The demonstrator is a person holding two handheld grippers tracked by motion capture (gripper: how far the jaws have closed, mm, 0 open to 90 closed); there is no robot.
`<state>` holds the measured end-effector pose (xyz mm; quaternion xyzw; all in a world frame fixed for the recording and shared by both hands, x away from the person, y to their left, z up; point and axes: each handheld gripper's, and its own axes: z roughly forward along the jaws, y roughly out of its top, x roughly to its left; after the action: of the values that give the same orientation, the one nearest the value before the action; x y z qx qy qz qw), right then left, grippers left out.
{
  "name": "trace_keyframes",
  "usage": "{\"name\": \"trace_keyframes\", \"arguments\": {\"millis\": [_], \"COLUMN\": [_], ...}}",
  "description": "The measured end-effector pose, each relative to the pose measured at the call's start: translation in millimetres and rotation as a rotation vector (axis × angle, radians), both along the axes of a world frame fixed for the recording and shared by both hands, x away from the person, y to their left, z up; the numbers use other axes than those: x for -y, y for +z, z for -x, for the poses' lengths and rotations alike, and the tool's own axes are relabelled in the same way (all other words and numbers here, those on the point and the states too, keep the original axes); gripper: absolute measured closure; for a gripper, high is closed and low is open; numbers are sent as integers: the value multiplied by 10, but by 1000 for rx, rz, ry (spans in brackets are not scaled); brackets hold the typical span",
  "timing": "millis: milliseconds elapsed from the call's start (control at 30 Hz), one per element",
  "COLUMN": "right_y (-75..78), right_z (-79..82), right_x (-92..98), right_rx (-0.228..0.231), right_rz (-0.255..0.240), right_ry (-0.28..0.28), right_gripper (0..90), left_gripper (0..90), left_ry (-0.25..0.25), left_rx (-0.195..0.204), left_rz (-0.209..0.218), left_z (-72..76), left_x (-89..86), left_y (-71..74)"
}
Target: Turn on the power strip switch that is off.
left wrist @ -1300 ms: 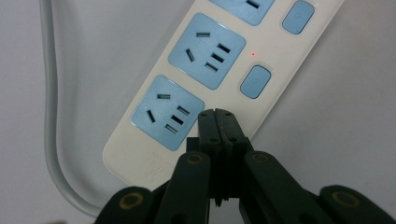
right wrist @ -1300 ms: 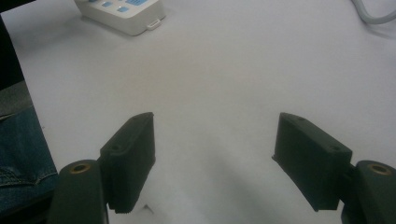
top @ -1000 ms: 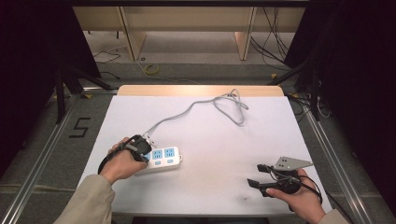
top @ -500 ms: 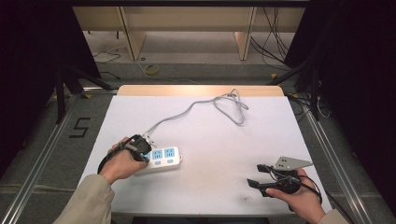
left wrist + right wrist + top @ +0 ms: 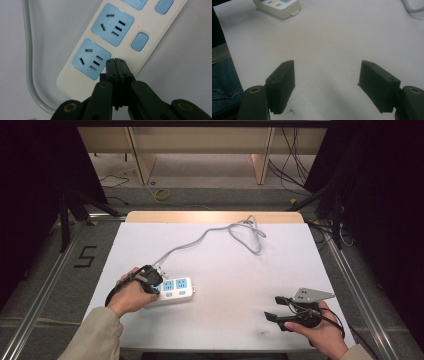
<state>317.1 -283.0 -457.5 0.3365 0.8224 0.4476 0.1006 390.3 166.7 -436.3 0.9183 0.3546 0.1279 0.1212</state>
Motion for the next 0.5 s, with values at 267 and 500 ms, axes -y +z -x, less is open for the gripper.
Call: {"name": "trace_keyframes", "arguments": {"millis": [267,500], "right_y": [4,5], "right_z": [2,5], "right_x": [0,-2], "right_rx": [1,-2], "right_rz": [1,1], "right_ry": [2,1], "right_gripper": [293,294], "left_gripper": [900,900], "left_ry": [1,-1], "left_rx": [-2,-2], "left_rz": [3,4], "left_z": [-2,-3], "left_x": [-4,-5], "left_y": [-6,-8]}}
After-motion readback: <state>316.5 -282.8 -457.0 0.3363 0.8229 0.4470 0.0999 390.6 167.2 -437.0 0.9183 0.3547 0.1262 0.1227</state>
